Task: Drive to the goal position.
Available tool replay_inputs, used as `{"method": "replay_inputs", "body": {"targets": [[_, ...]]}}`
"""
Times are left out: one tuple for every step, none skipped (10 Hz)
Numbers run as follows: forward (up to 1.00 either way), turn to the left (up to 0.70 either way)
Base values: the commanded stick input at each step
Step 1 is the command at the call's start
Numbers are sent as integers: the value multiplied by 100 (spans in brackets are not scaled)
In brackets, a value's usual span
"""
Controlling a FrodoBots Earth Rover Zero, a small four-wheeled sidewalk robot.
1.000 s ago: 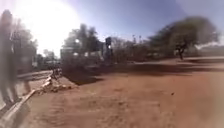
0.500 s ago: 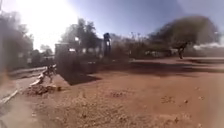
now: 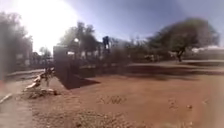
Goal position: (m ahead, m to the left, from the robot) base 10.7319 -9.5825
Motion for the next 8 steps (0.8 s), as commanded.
{"method": "replay_inputs", "body": {"targets": [[100,0],[100,0],[100,0],[100,-27],[100,-27],[100,-27],[100,-27],[100,-27]]}}
